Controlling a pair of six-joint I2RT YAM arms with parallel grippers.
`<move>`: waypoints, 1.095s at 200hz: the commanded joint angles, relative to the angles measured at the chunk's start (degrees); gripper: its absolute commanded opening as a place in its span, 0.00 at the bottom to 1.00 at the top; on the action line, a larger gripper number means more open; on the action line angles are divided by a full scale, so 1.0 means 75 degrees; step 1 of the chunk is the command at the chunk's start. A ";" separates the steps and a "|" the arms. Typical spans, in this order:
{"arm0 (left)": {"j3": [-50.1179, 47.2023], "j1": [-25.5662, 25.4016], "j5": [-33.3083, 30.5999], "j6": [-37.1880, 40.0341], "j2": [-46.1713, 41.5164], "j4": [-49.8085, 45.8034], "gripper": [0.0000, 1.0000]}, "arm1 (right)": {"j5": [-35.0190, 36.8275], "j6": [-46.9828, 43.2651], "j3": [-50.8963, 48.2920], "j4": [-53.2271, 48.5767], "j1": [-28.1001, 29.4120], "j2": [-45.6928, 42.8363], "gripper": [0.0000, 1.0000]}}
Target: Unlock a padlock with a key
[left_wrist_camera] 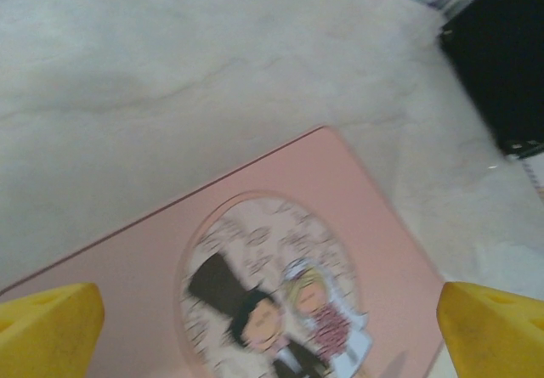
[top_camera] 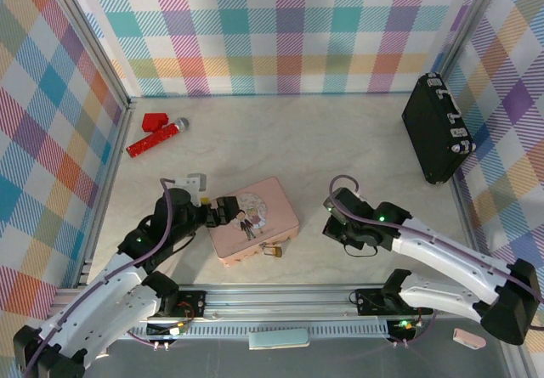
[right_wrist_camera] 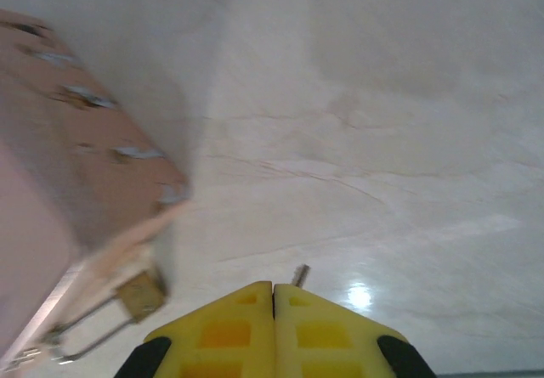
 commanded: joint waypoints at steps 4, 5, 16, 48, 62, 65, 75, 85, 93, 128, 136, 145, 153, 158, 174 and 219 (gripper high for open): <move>0.0110 -0.0285 0.0969 0.0381 0.0409 0.2029 1.00 | 0.0218 -0.0159 0.0670 0.0945 -0.0016 -0.0193 0.00; 0.0104 -0.0297 0.0984 0.0404 0.0431 0.2097 1.00 | 0.0218 -0.0180 0.0696 0.0955 -0.0016 -0.0187 0.00; 0.0047 -0.0457 0.1349 0.0599 0.0660 0.2742 0.99 | 0.0230 -0.0378 0.0997 0.1111 -0.0016 -0.0110 0.00; 0.0054 -0.0820 0.1983 0.1355 0.1217 0.3952 0.95 | -0.0004 -0.0858 0.1563 0.1735 -0.0016 0.0138 0.00; 0.0121 -0.0853 0.2178 0.1579 0.1458 0.4262 0.93 | -0.0194 -0.0982 0.1739 0.2063 -0.0016 0.0260 0.00; 0.0152 -0.0857 0.2263 0.1629 0.1509 0.4298 0.93 | -0.0230 -0.0994 0.1765 0.2098 -0.0016 0.0286 0.00; 0.0246 -0.0869 0.2499 0.1753 0.1729 0.4466 0.91 | -0.0393 -0.1072 0.1894 0.2295 -0.0015 0.0390 0.00; 0.0318 -0.0877 0.2703 0.1828 0.1918 0.4662 0.88 | -0.0587 -0.1154 0.2011 0.2472 -0.0021 0.0510 0.00; 0.0344 -0.0894 0.2813 0.1914 0.2037 0.4828 0.86 | -0.0698 -0.1217 0.2096 0.2581 -0.0015 0.0592 0.00; 0.0168 -0.1018 0.3020 0.2893 0.2195 0.5469 0.69 | -0.1457 -0.1635 0.2473 0.3008 -0.0016 0.0905 0.00; 0.0023 -0.1069 0.3143 0.3323 0.2221 0.5801 0.63 | -0.1492 -0.1673 0.2495 0.3037 -0.0016 0.0943 0.00; -0.0035 -0.1090 0.3578 0.3935 0.2241 0.5938 0.62 | -0.1524 -0.1693 0.2477 0.3093 -0.0014 0.0955 0.00; -0.0019 -0.1113 0.3524 0.4148 0.2228 0.5944 0.60 | -0.1550 -0.1702 0.2458 0.3147 -0.0016 0.0955 0.00; -0.0001 -0.1117 0.3456 0.4220 0.2224 0.5933 0.59 | -0.1590 -0.1722 0.2446 0.3186 -0.0016 0.0955 0.00; 0.0126 -0.1116 0.3568 0.4559 0.2275 0.5684 0.58 | -0.1722 -0.1750 0.2474 0.3276 -0.0016 0.0966 0.00; 0.0459 -0.1117 0.3996 0.4891 0.2870 0.5475 0.43 | -0.2053 -0.1880 0.2536 0.3450 -0.0010 0.1055 0.00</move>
